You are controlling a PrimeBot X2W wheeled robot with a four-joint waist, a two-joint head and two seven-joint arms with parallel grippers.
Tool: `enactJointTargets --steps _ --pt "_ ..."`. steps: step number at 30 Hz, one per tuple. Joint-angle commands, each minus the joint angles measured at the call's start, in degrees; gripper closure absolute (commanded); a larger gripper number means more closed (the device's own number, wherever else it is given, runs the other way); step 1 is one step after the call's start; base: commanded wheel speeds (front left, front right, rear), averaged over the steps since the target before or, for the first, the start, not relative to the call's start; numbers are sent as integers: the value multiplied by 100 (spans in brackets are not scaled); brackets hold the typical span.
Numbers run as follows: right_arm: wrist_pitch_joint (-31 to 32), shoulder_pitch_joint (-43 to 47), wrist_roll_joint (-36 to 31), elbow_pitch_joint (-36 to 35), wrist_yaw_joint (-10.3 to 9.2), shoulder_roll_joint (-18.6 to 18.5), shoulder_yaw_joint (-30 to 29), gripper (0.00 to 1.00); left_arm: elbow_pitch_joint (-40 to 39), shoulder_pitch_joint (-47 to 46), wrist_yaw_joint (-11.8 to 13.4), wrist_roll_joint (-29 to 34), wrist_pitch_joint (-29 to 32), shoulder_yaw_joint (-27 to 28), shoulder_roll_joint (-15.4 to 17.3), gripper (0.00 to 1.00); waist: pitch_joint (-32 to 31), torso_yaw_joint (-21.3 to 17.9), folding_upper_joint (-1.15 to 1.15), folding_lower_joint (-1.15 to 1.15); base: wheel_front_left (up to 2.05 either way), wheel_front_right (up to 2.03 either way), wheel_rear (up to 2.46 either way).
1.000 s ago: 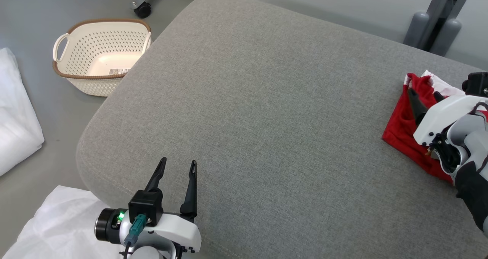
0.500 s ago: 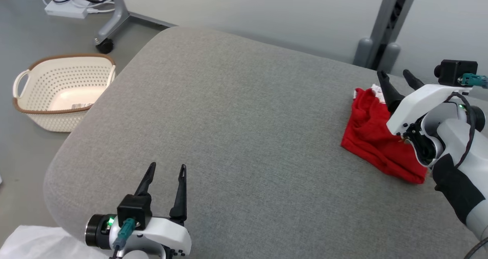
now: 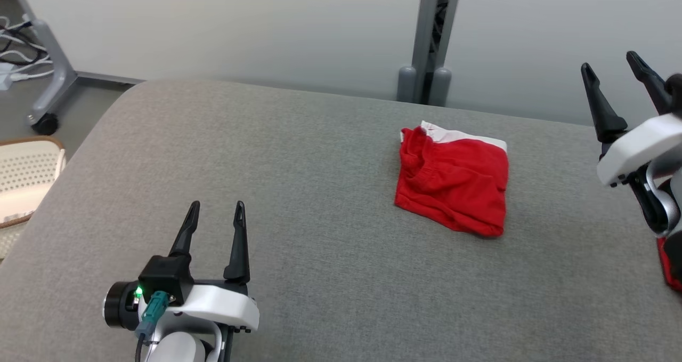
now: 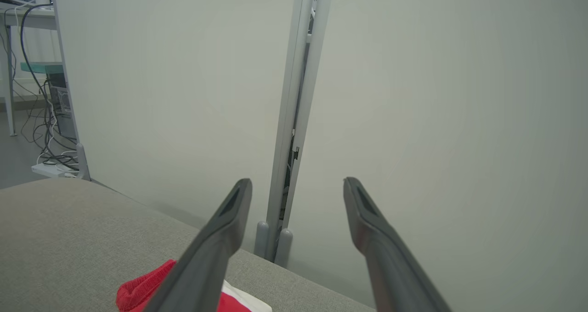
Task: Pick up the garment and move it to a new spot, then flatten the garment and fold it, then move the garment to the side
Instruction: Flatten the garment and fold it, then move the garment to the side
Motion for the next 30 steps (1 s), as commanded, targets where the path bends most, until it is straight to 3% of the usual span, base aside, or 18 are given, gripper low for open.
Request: enactJointTargets --steps 1,6,13,21,30 --pt "-7 274 -293 -266 0 44 -352 0 -43 -112 31 -28 -14 37 23 0 -60 -248 0 0 0 0 0" --pt "-8 1574 -1490 -1504 0 542 -1949 0 -131 -96 86 -21 -14 119 25 0 -76 -550 0 0 0 0 0" --pt "-8 2875 -2336 -2727 0 1265 -3041 0 -252 79 90 85 -14 287 27 0 -93 -842 0 0 0 0 0" --pt "-9 3703 -2560 -3082 0 1810 -3508 0 -403 427 -13 243 -14 426 21 0 -118 -1011 0 0 0 0 0" --pt "-9 3818 -2622 -3026 0 1976 -3581 0 -404 542 -110 310 -14 398 25 0 -108 -1004 0 0 0 0 0"
